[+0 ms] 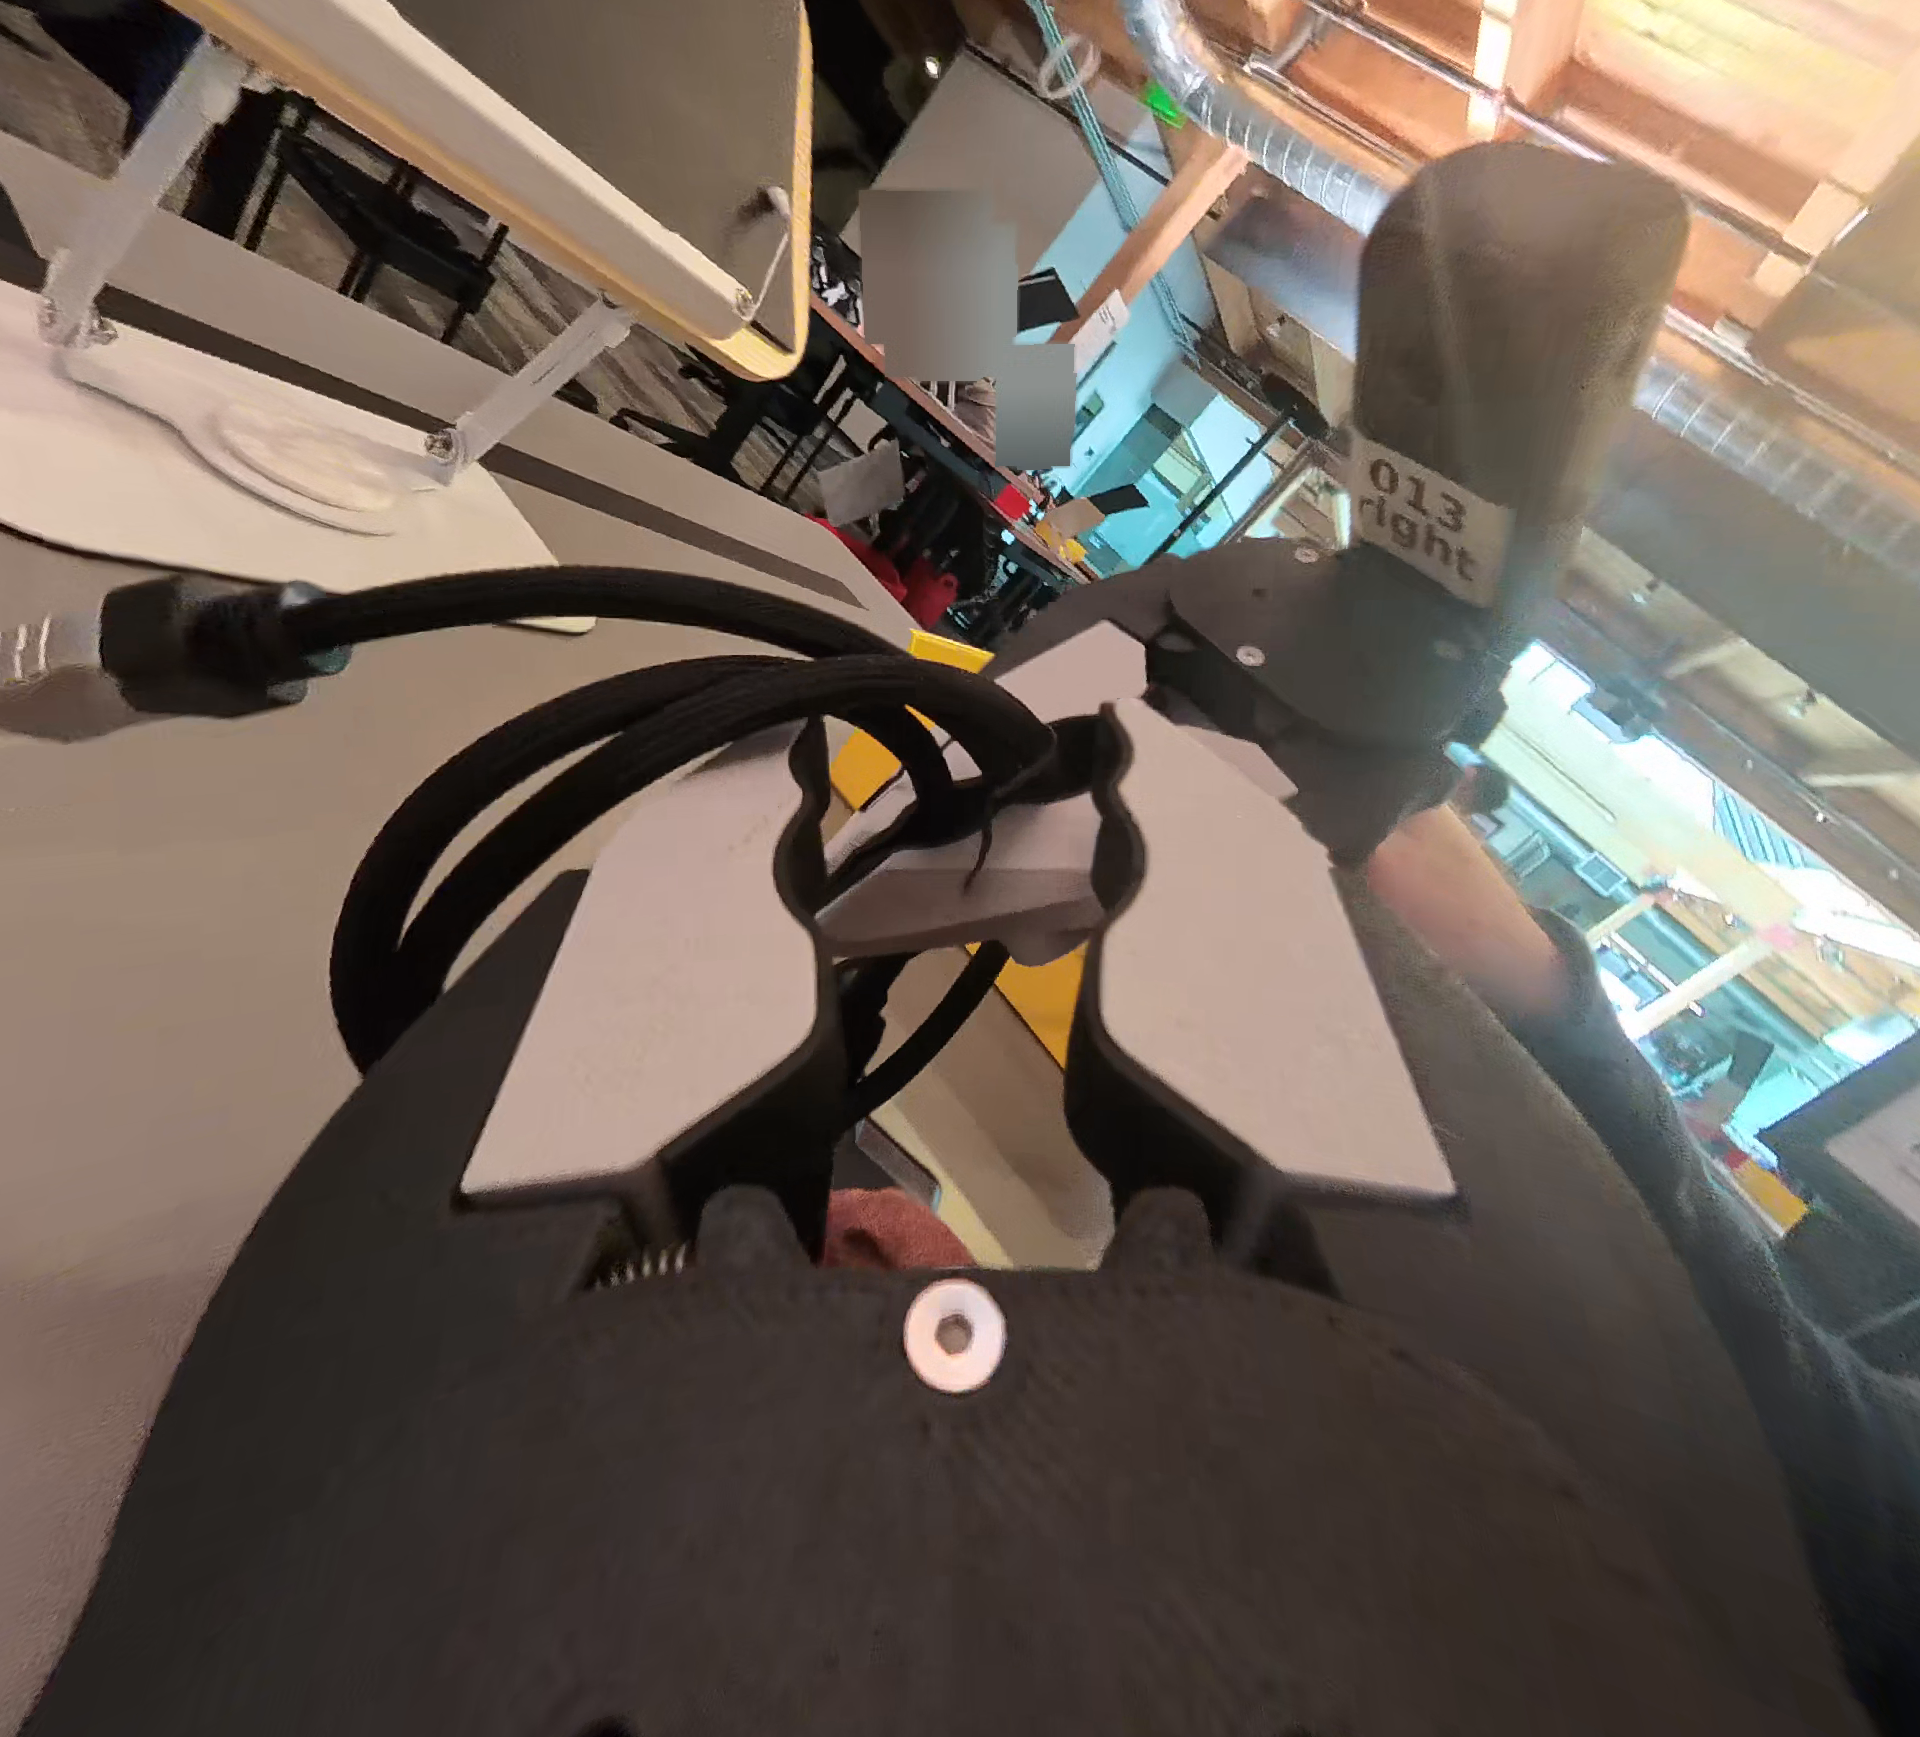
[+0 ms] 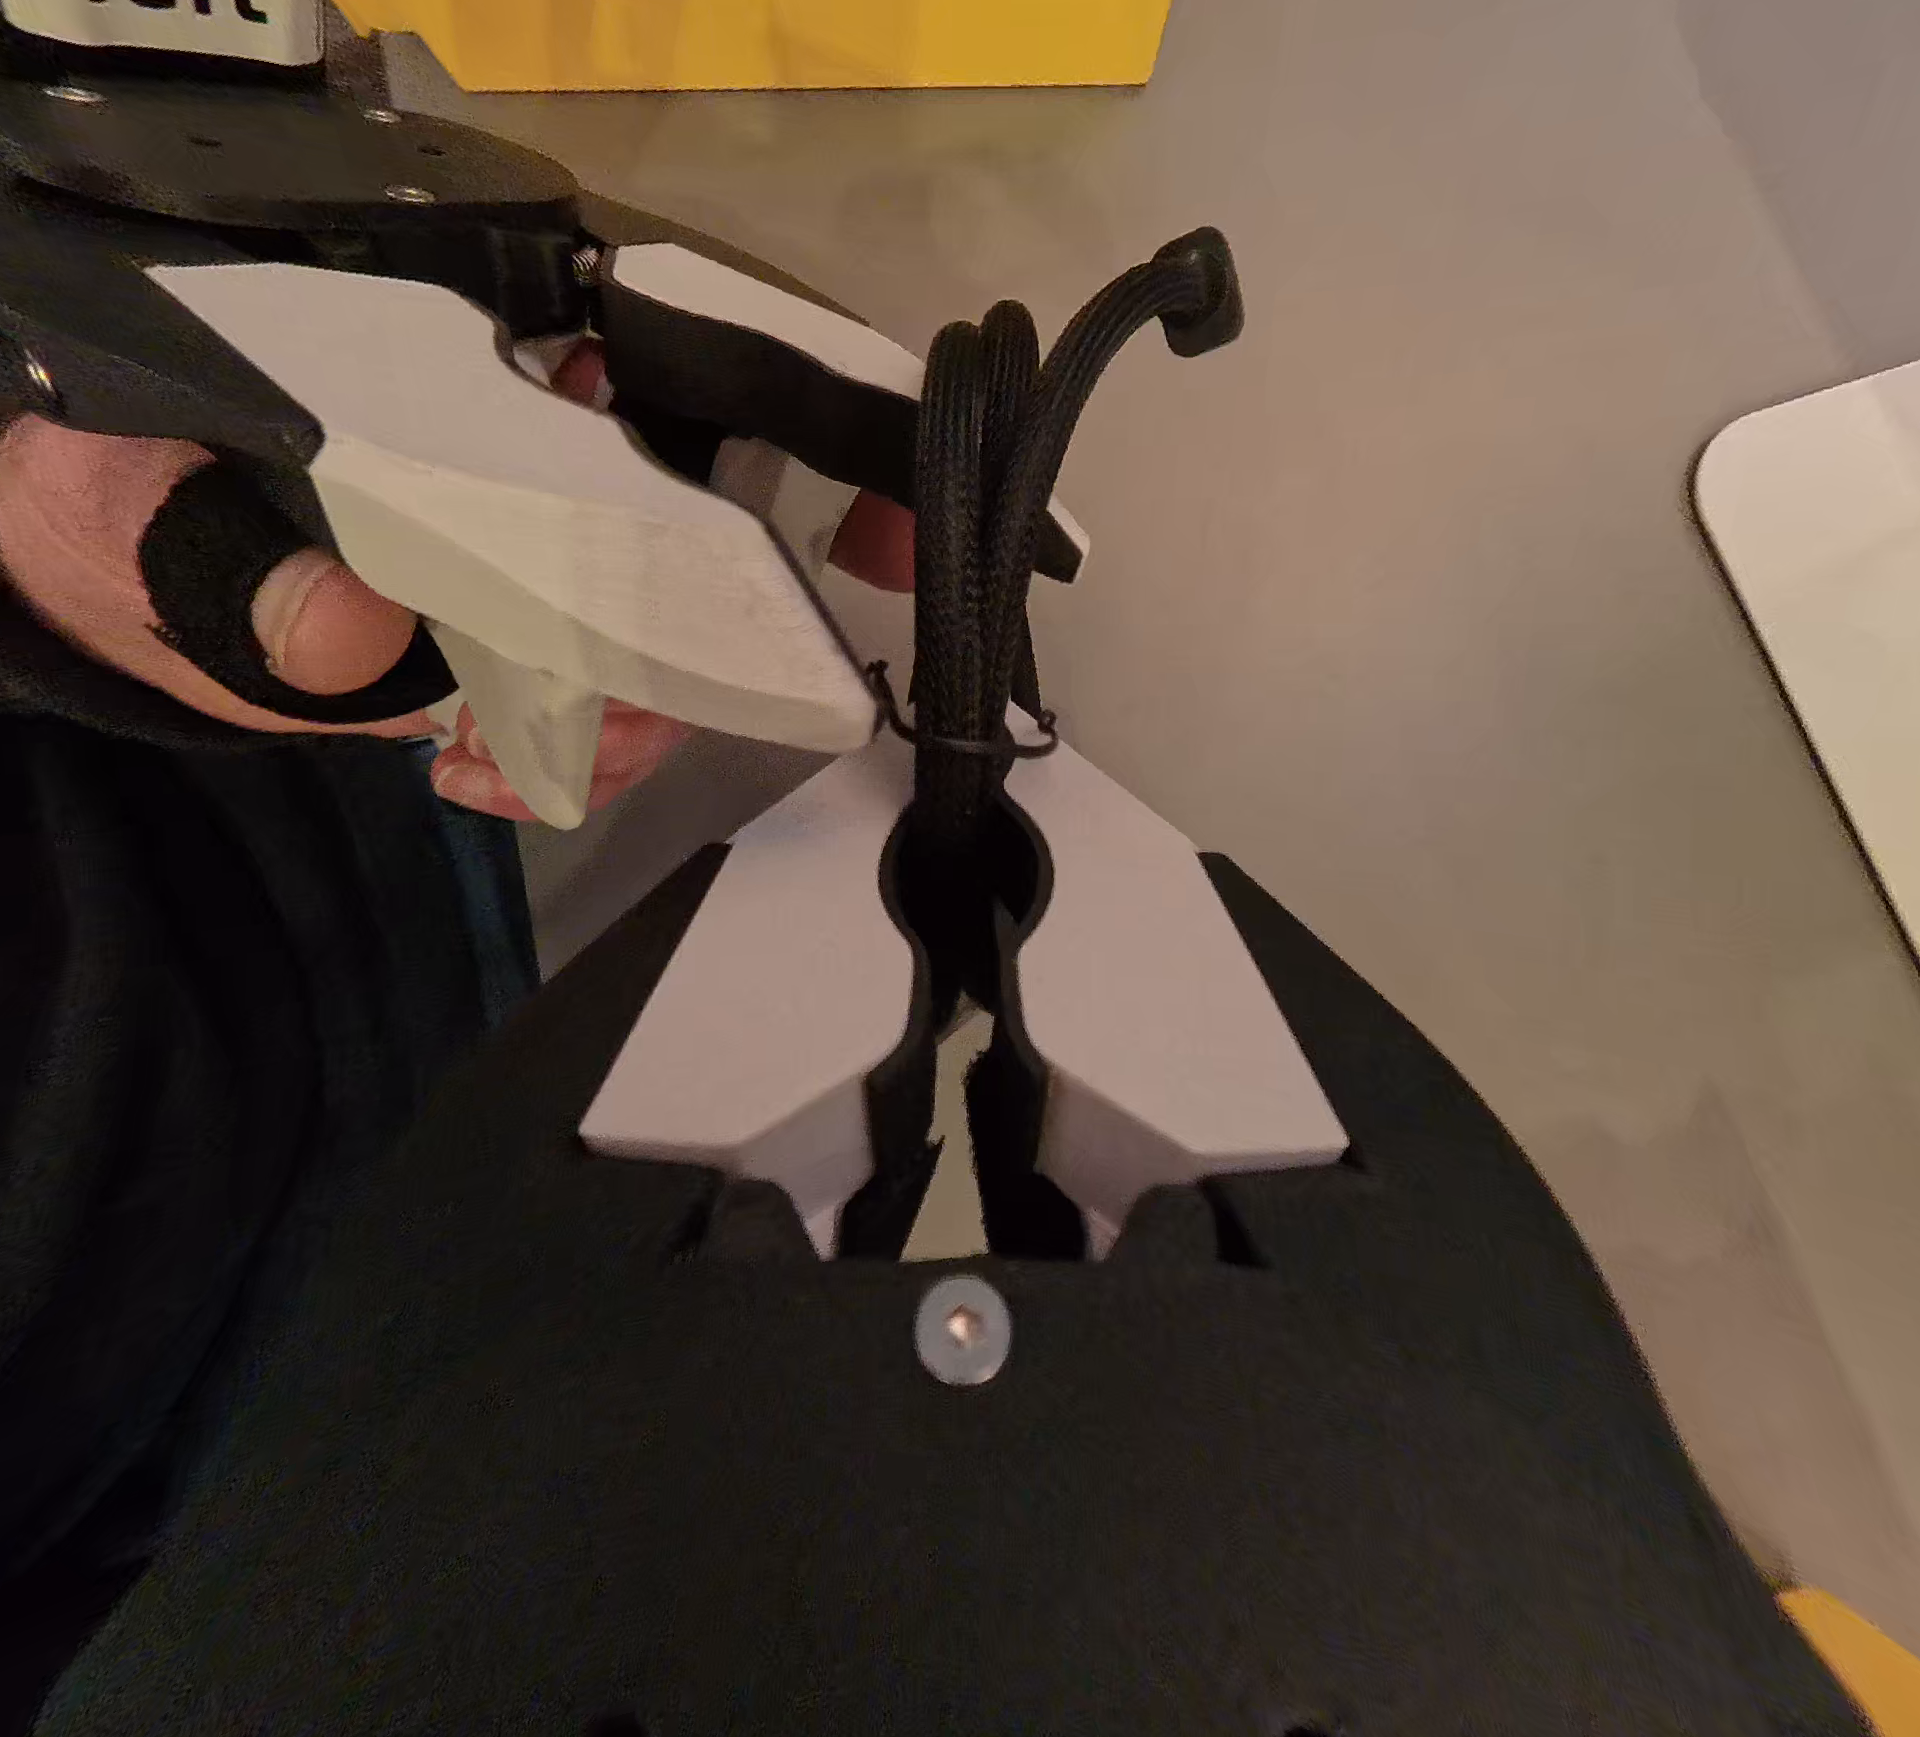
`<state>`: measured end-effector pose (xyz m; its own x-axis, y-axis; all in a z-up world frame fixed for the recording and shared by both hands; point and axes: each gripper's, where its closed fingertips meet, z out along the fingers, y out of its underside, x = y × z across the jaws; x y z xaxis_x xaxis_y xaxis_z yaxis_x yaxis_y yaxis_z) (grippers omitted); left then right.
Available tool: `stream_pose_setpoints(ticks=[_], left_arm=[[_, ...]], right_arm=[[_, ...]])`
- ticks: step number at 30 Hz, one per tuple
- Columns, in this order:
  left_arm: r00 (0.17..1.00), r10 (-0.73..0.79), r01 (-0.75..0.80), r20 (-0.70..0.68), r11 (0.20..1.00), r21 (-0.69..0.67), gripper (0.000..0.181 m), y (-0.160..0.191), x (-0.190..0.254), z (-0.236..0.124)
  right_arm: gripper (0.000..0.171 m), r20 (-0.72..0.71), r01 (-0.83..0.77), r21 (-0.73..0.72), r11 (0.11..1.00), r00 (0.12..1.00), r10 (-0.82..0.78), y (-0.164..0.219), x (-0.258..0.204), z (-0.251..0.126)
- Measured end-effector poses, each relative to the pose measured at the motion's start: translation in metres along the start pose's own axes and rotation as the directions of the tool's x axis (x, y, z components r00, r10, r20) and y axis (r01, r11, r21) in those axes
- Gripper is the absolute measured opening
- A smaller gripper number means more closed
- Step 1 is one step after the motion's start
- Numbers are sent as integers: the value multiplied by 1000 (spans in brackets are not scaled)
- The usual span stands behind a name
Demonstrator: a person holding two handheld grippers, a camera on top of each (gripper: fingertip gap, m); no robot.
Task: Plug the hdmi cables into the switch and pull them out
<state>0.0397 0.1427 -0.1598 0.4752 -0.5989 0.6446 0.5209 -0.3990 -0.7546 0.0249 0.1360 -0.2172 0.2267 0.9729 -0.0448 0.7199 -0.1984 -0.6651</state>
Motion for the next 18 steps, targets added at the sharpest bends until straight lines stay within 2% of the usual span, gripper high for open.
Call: stream_pose_setpoints(ticks=[4, 18], left_arm=[[999, -39, 38, 28, 999, 24, 35, -4, -7, 1], [981, -195, 195, -17, 978, 73, 17, -10, -5, -2]], right_arm=[[0, -48, 9, -5, 1000, 999, -9, -2, 2, 3], [0, -122, 9, -17, 1000, 992, -11, -5, 4, 12]])
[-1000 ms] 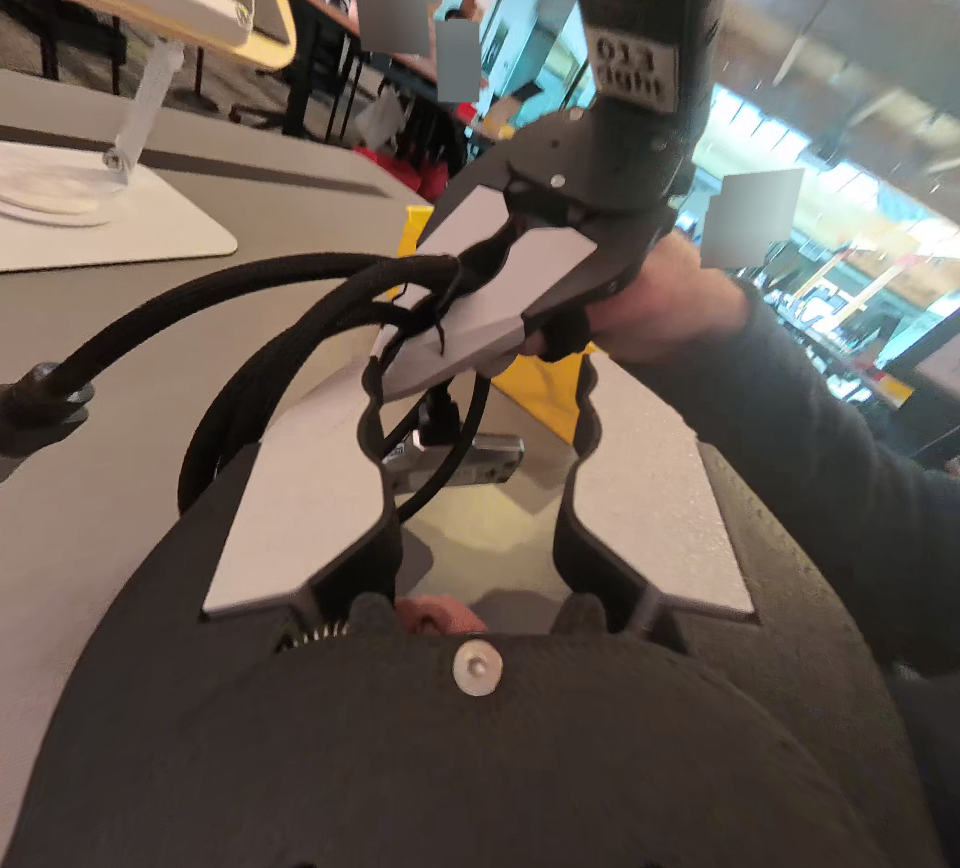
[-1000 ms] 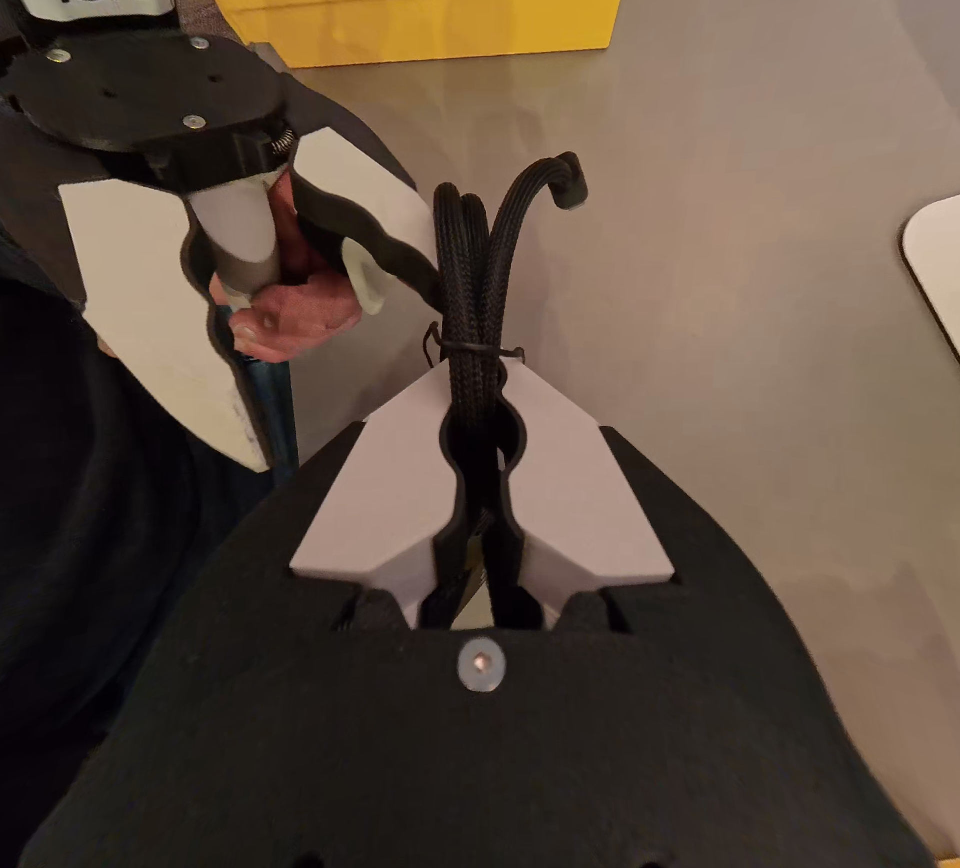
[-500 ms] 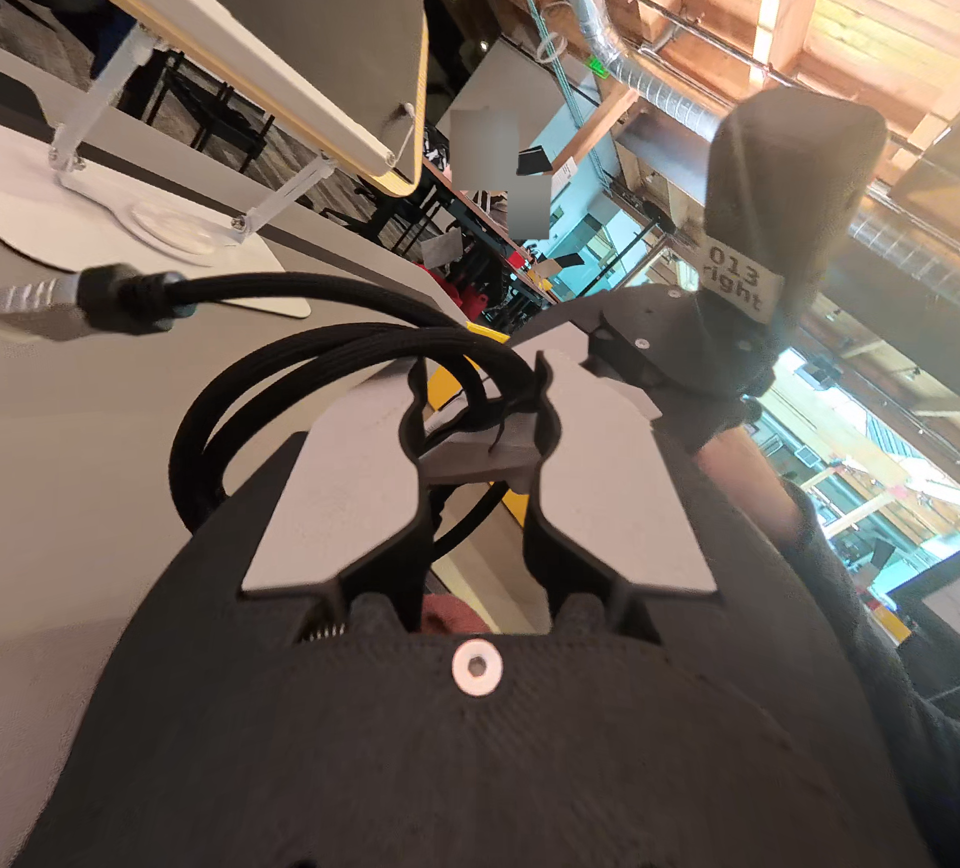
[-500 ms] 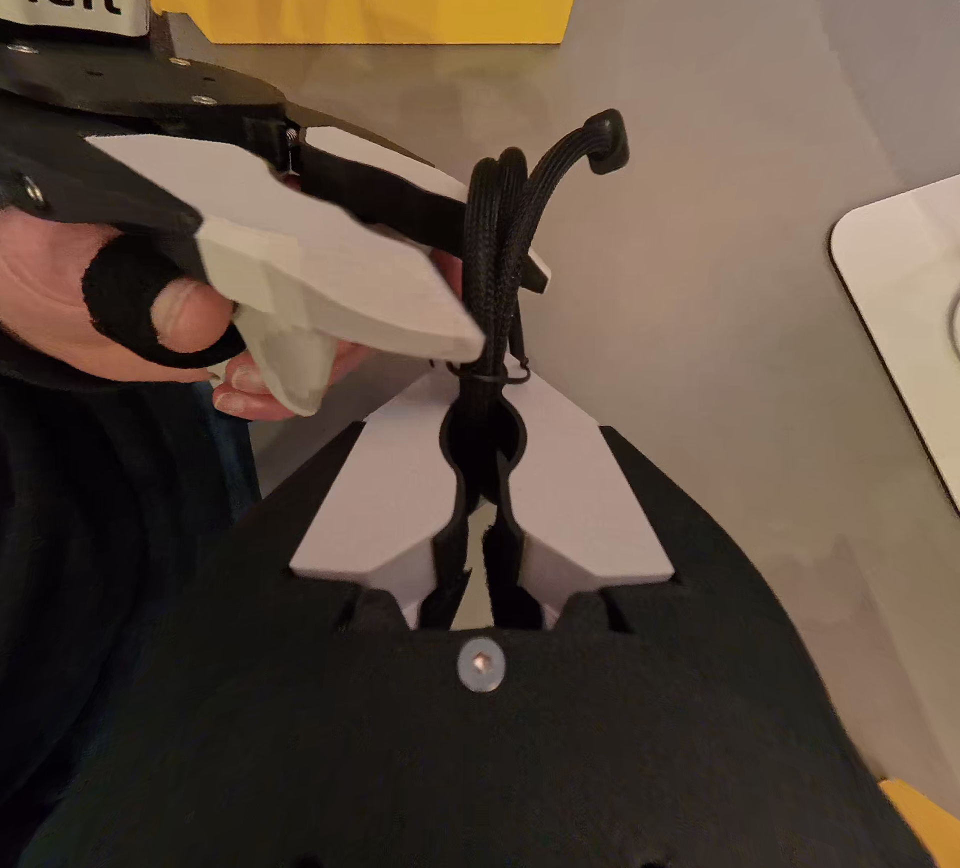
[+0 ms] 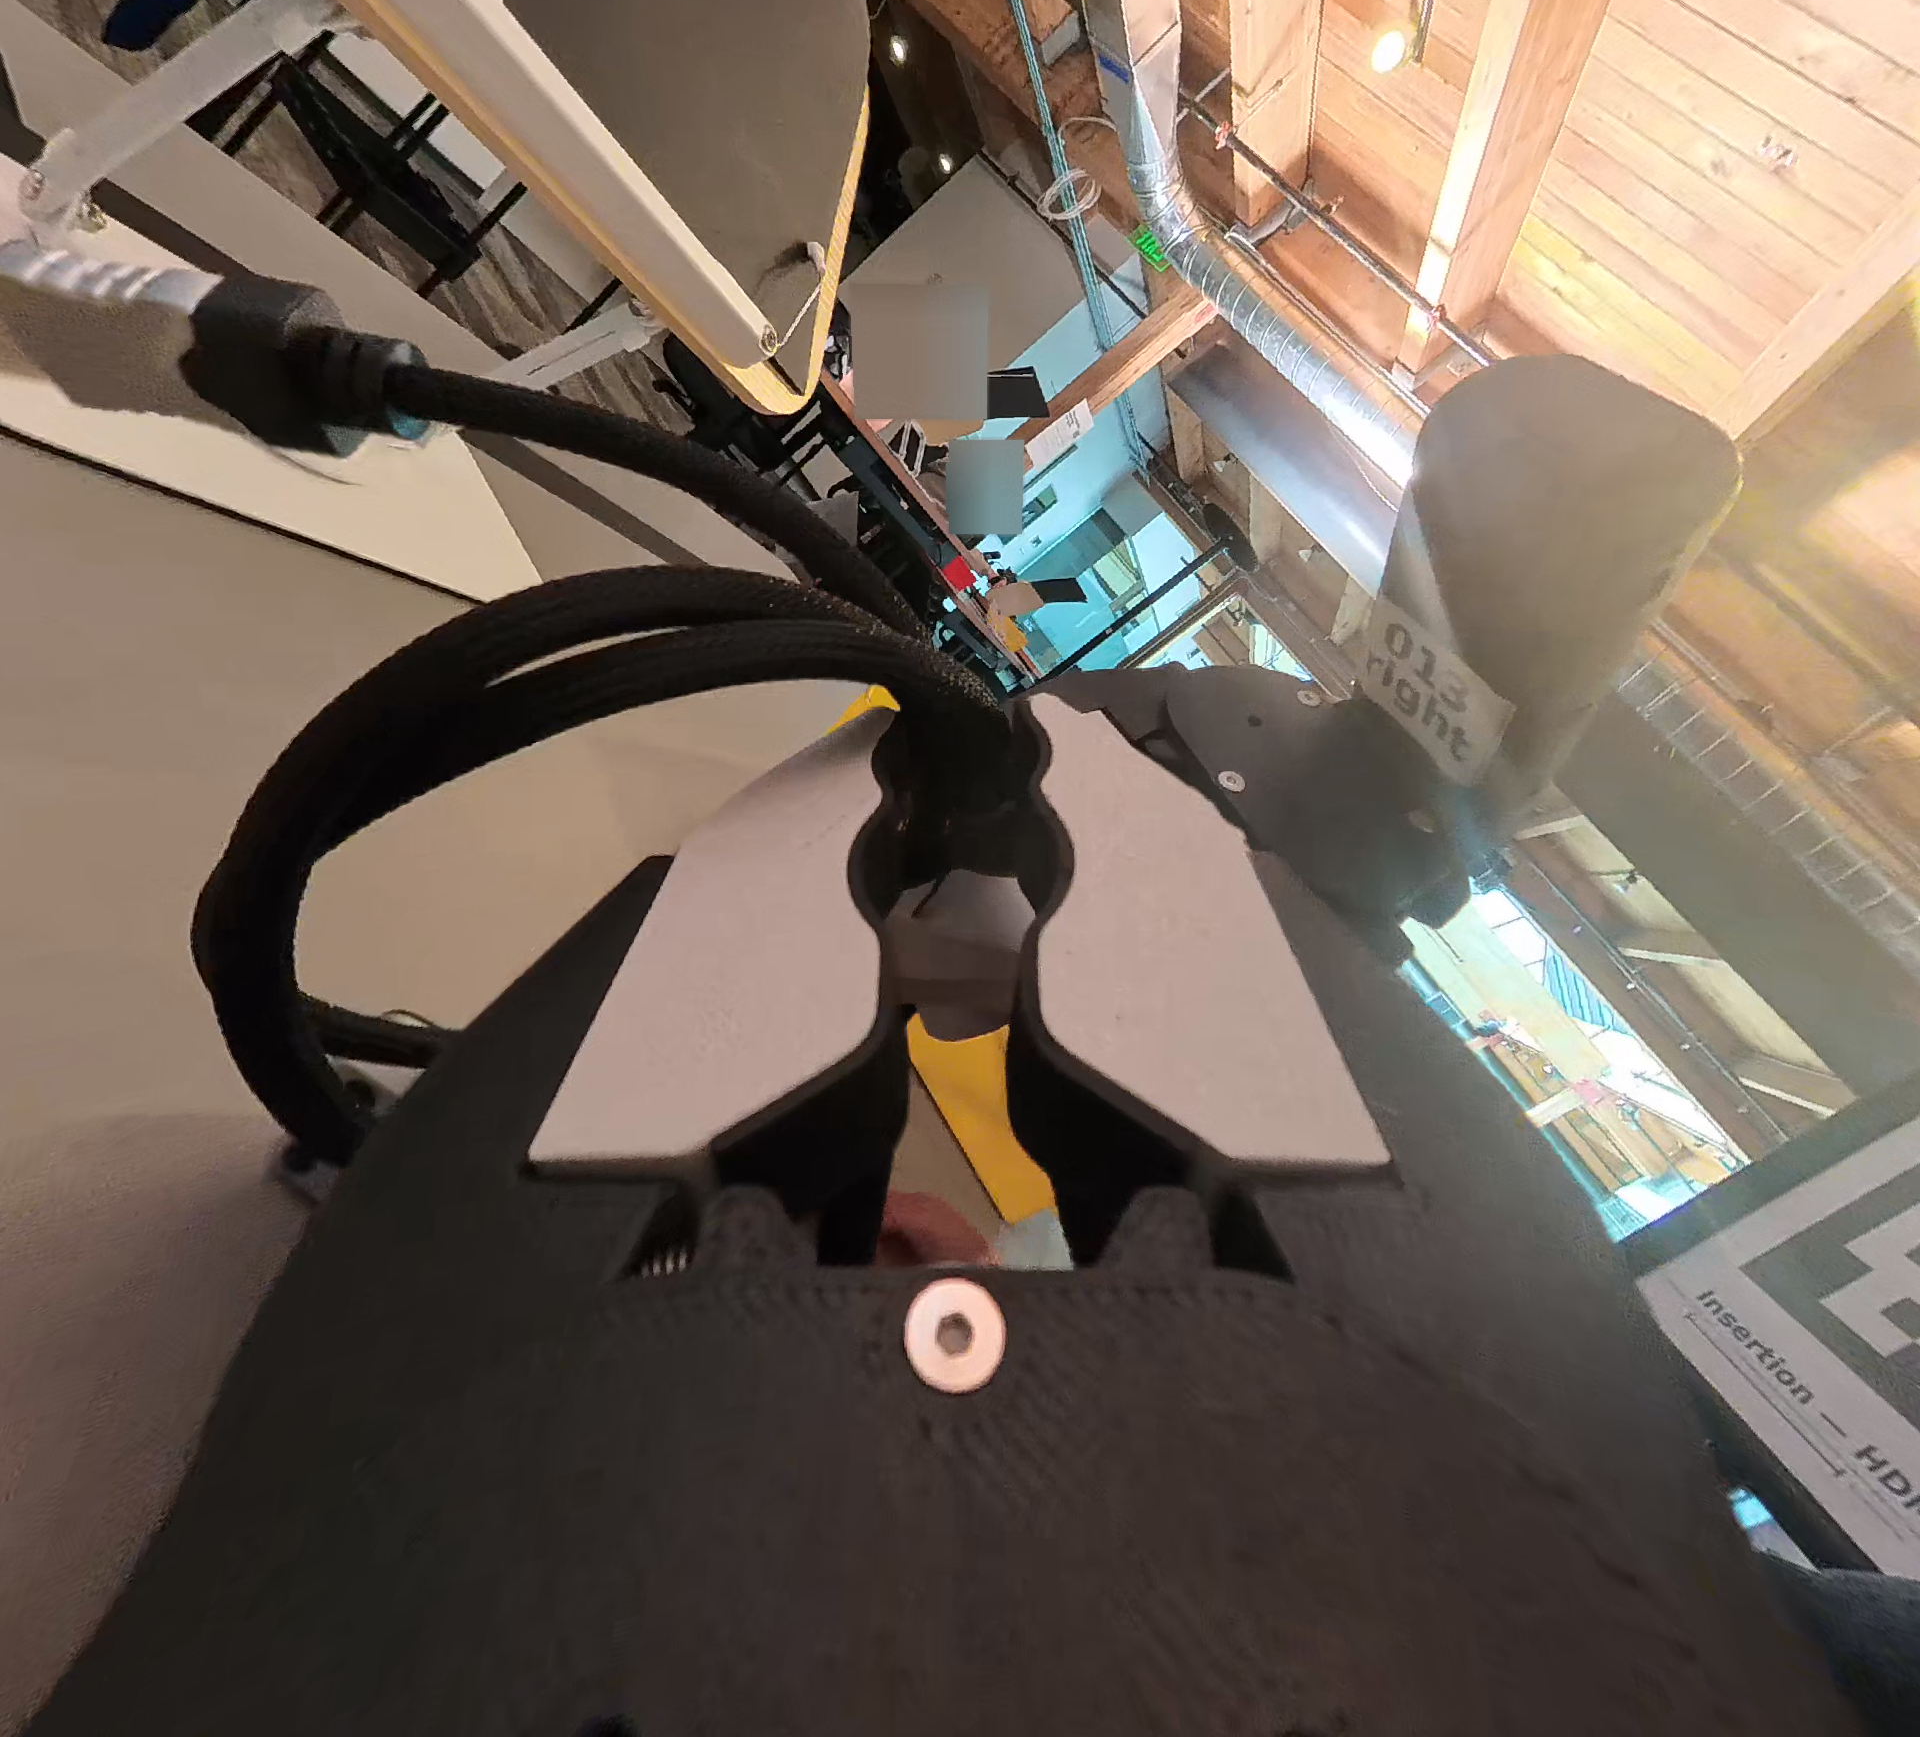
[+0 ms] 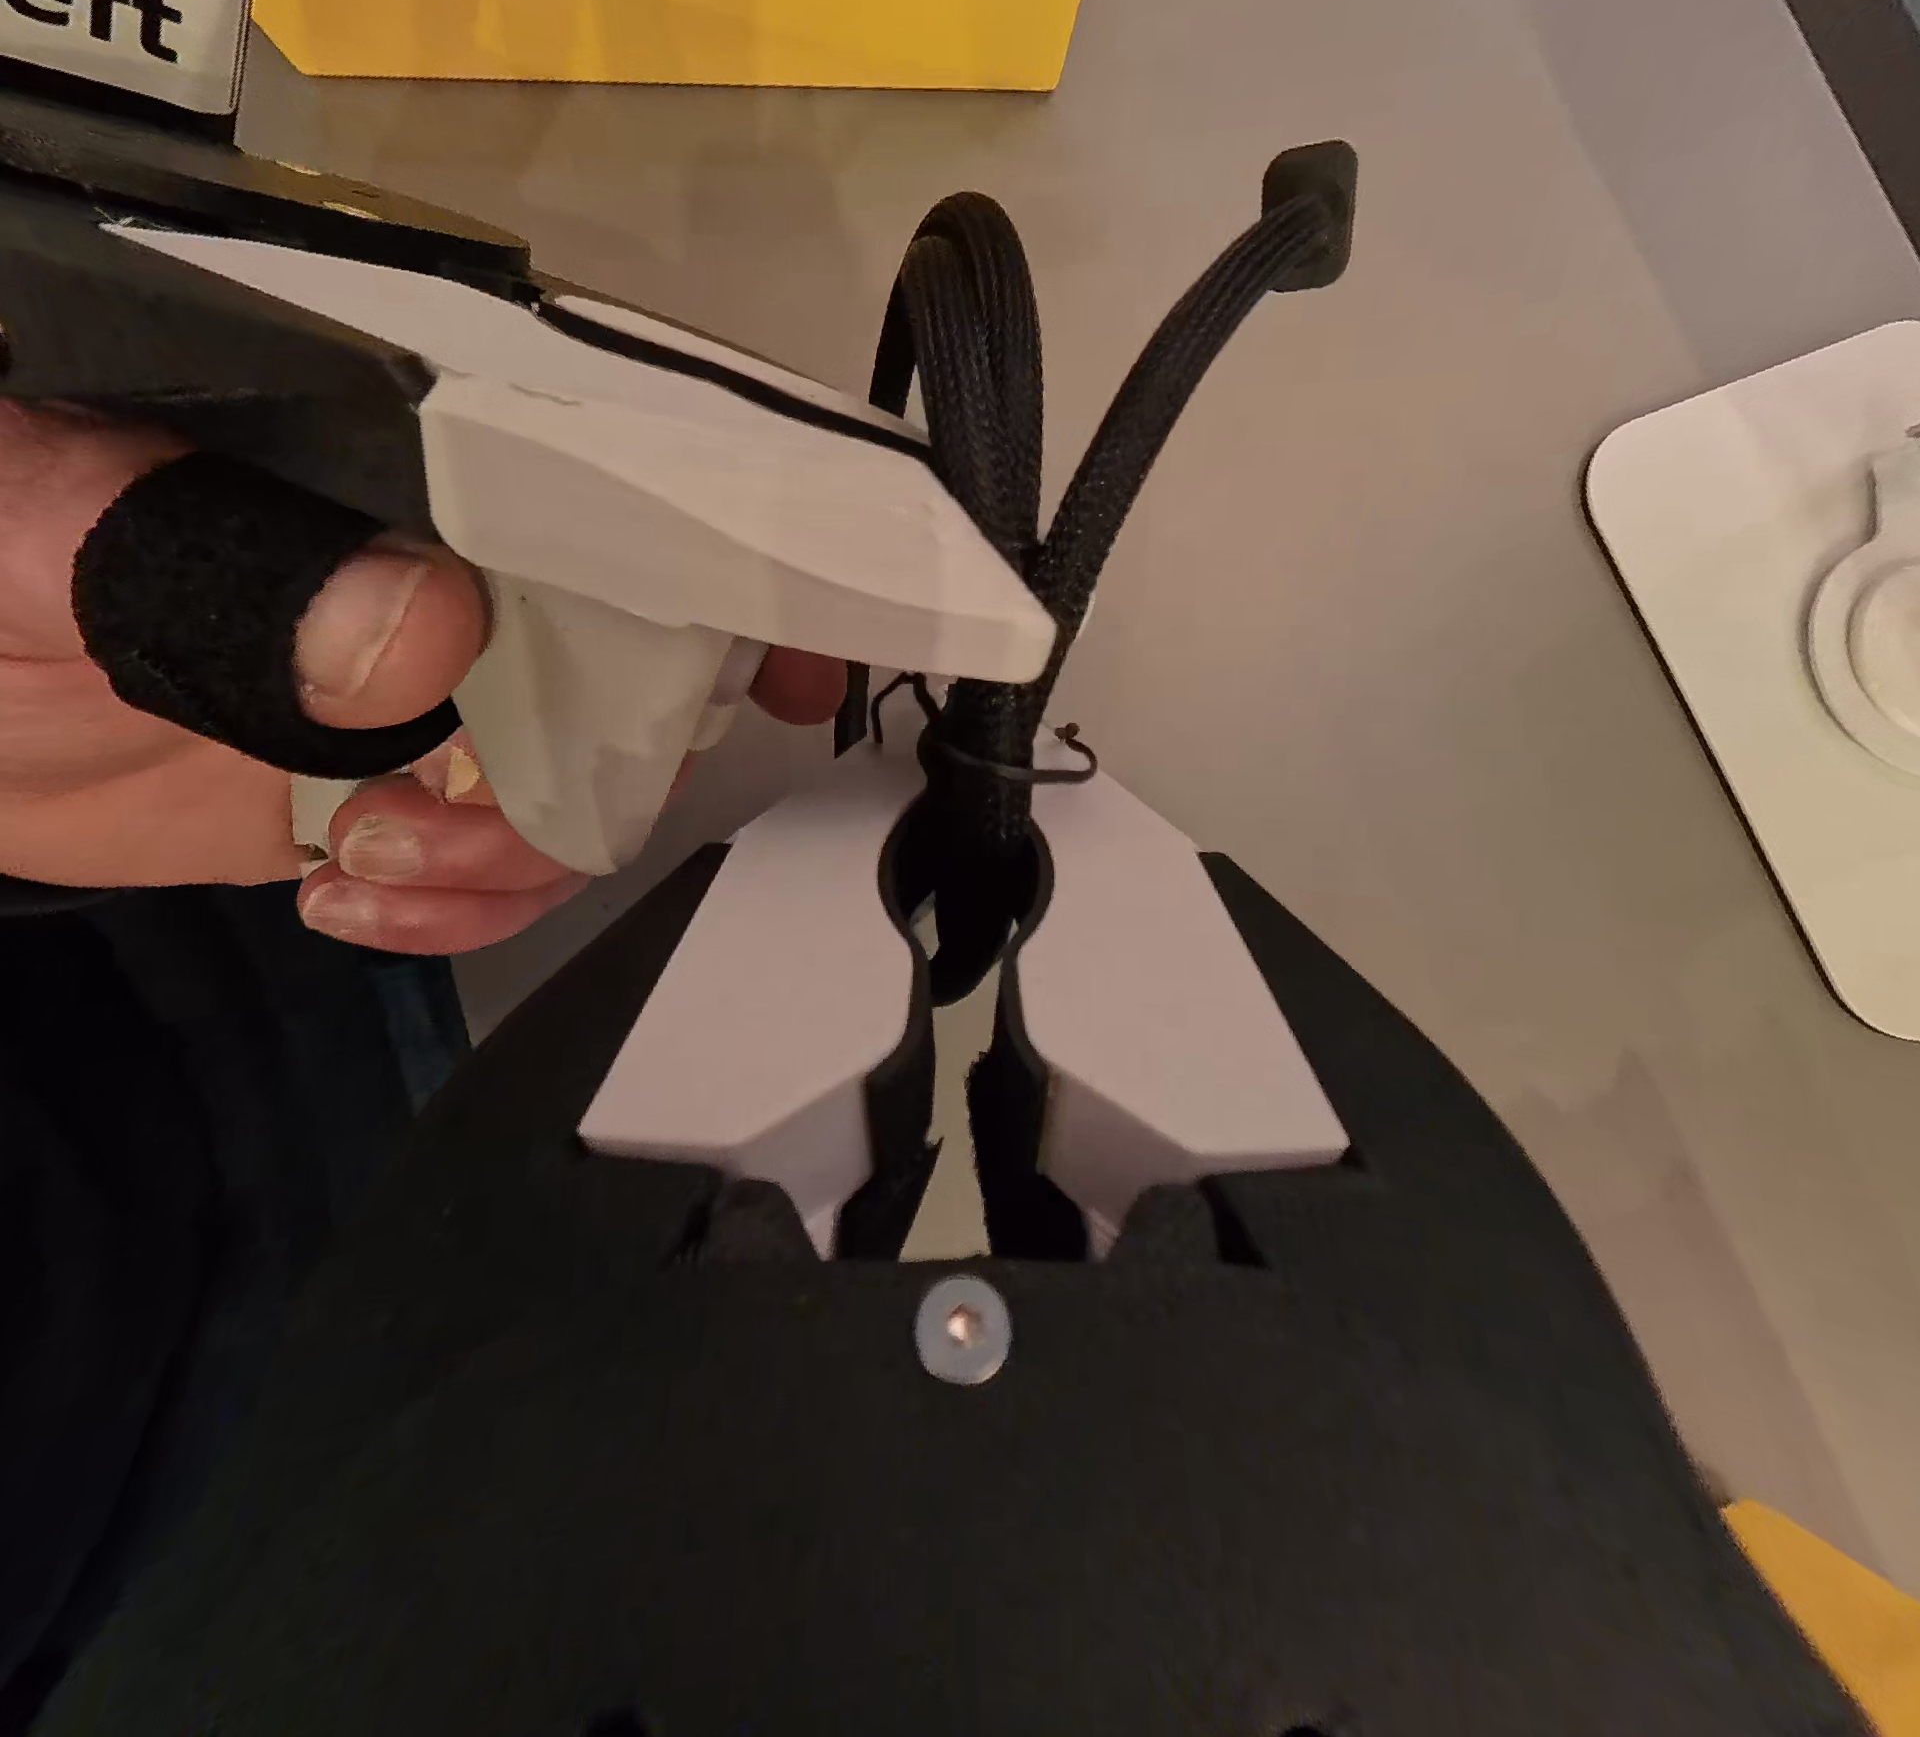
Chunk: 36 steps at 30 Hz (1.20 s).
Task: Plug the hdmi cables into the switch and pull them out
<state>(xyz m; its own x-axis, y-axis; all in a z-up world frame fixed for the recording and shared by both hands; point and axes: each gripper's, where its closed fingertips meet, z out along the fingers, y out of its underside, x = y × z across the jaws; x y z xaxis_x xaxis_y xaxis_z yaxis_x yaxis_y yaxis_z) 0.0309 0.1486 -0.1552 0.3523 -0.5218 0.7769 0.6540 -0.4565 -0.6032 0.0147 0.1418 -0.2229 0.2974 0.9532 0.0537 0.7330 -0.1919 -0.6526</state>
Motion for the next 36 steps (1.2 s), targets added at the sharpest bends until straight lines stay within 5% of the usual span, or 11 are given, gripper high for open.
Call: stream_pose_setpoints(ticks=[5, 8, 12, 29, 36], left_arm=[[1000, 19, -19, -13, 1000, -3, 21, 0, -1, 0], [999, 12, -12, -30, 1000, -13, 38, -1, -1, 1], [1000, 21, -21, -16, 1000, 2, 19, -3, -3, -2], [988, -151, 151, -13, 988, -19, 10, 3, 0, -5], [973, -229, 229, -40, 973, -7, 10, 2, -3, -9]], right_arm=[[0, -8, 22, -13, 1000, 1000, -22, 0, -2, 0], [0, -4, 46, -28, 999, 999, -46, -1, -7, 3], [0, 14, 32, -19, 999, 999, -31, -3, -10, 3], [0, 182, 71, -149, 986, 982, -43, 11, -21, 3], [23, 205, 94, -214, 972, 977, -49, 19, -20, 3]])
